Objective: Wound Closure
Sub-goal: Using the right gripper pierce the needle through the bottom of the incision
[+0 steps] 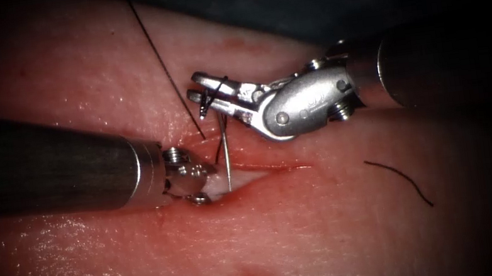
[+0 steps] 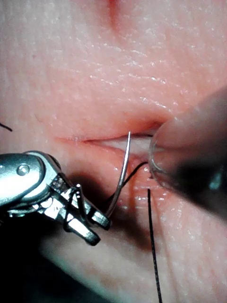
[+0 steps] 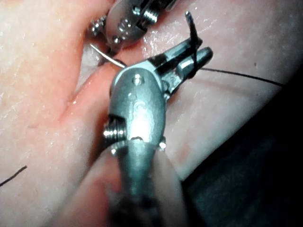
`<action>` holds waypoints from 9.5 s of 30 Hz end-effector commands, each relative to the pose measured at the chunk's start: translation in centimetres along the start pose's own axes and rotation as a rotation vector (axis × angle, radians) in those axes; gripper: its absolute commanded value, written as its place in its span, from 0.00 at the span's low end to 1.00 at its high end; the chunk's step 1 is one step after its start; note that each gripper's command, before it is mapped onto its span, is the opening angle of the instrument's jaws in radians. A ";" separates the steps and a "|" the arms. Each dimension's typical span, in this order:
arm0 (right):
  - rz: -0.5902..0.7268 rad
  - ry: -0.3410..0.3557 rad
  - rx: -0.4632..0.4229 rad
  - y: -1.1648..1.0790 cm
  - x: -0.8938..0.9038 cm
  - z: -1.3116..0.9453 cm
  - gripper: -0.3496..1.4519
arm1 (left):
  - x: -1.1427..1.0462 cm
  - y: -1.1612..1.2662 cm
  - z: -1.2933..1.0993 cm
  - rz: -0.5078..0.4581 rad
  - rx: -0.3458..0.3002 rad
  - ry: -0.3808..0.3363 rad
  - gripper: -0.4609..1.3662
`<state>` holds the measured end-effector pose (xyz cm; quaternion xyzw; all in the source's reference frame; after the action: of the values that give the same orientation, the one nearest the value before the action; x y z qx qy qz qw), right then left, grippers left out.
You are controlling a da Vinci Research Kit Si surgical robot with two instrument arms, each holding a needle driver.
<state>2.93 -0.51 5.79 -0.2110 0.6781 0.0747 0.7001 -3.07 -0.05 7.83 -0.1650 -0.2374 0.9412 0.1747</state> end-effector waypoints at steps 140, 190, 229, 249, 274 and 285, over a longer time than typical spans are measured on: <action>0.375 -0.112 -0.058 -0.39 -0.73 -0.13 0.38 | 0.36 1.07 -0.96 -0.016 0.136 0.236 0.06; 0.152 -0.596 0.150 -0.28 0.57 -0.69 0.39 | 0.33 1.01 -0.93 -0.015 0.135 0.239 0.06; 0.029 -0.492 0.141 -0.40 0.49 -0.57 0.35 | 0.36 1.00 -0.92 -0.016 0.127 0.238 0.06; -0.005 -0.489 0.133 -0.37 0.40 -0.58 0.28 | 0.35 1.00 -0.92 -0.016 0.124 0.239 0.06; -0.007 -0.331 0.121 -0.14 0.27 -0.48 0.00 | 0.43 1.00 -0.89 -0.013 0.112 0.242 0.06; 0.120 -0.275 0.160 -0.08 0.14 -0.19 0.00 | 0.36 1.02 -0.89 -0.009 0.112 0.242 0.06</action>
<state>2.81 -0.67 5.68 -0.1014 0.5922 0.0899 0.7943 -3.29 -0.40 6.50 -0.2651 -0.1597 0.9260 0.2162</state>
